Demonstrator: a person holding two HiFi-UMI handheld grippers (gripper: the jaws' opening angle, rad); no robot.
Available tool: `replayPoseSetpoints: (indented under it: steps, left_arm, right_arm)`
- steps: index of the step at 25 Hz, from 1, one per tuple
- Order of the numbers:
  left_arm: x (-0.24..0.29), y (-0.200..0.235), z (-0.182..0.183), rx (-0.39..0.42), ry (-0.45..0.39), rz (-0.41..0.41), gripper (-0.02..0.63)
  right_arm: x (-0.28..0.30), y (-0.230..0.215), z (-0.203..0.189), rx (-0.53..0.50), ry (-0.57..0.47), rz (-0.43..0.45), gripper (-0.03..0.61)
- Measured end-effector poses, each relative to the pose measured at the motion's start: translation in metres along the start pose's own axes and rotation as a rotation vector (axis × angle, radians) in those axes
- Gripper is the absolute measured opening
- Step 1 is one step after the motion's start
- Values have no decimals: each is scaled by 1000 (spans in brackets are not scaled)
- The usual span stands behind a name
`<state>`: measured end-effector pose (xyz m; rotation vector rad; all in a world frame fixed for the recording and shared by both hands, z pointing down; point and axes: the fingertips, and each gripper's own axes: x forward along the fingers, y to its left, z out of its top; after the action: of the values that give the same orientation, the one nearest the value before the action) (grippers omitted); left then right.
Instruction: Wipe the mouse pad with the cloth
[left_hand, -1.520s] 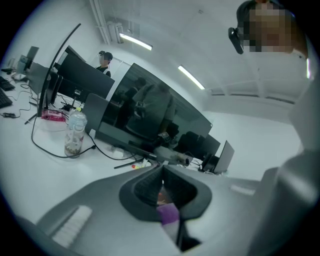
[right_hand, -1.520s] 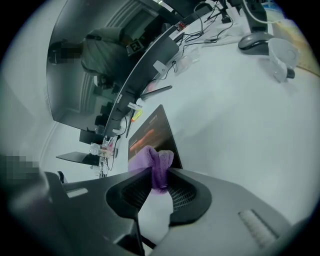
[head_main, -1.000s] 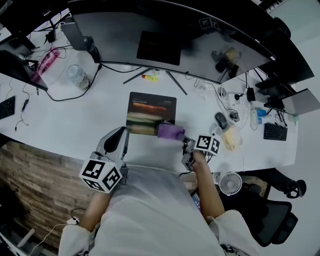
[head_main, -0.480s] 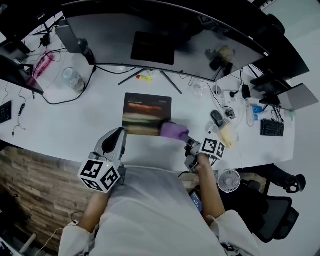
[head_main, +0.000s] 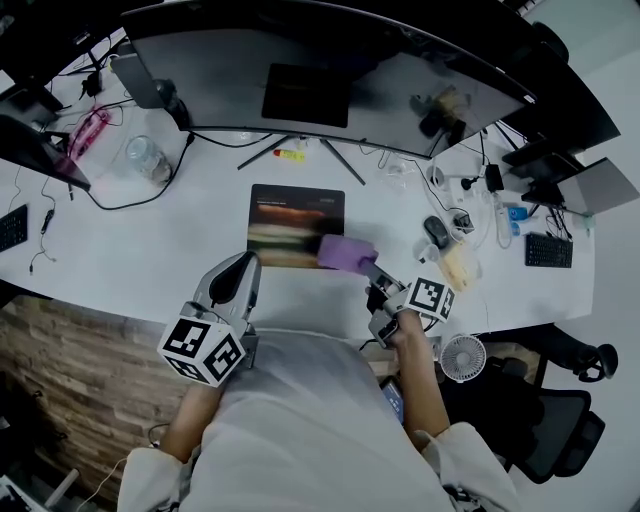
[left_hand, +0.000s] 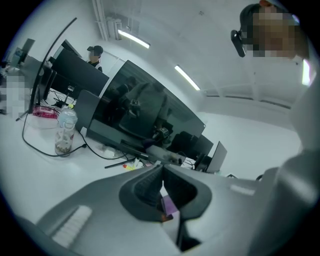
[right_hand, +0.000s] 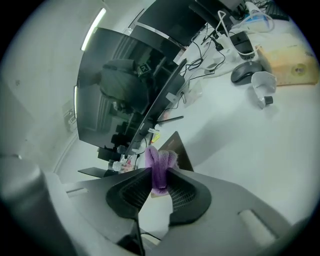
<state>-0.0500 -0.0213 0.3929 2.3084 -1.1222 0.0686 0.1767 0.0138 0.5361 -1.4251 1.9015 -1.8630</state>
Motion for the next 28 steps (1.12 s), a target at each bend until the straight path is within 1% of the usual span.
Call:
replayPoseSetpoints:
  steps: [3, 6, 8, 10, 12, 14, 19, 22, 26, 28]
  left_arm:
    - [-1, -4, 0, 18, 2, -3, 0]
    - [-4, -6, 3, 32, 0, 0, 0]
    - [-7, -6, 5, 44, 0, 7, 0]
    - [-10, -7, 8, 53, 0, 12, 0]
    - [-12, -10, 11, 60, -6, 9, 0]
    - [-13, -13, 14, 70, -5, 2, 0]
    - [-15, -21, 25, 133, -1, -9, 0]
    - [-15, -25, 33, 137, -26, -16, 0]
    - [-20, -27, 39, 159, -43, -5, 0]
    - [-22, -26, 41, 170, -48, 4, 0]
  right_arm:
    - [-4, 10, -2, -9, -1, -14, 92]
    - [-7, 29, 2, -26, -22, 37, 92]
    - [-9, 40, 4, -35, -29, 51, 92]
    - [-10, 57, 6, -63, -33, 103, 94]
    - [-10, 76, 9, -114, -40, 157, 94]
    - [-11, 91, 11, -160, -46, 188, 94]
    - [-21, 124, 15, -172, -70, 255, 94]
    - [-31, 139, 18, -187, -92, 271, 94]
    - [-42, 164, 21, -253, -119, 300, 94]
    - [-46, 172, 23, -287, -132, 301, 94]
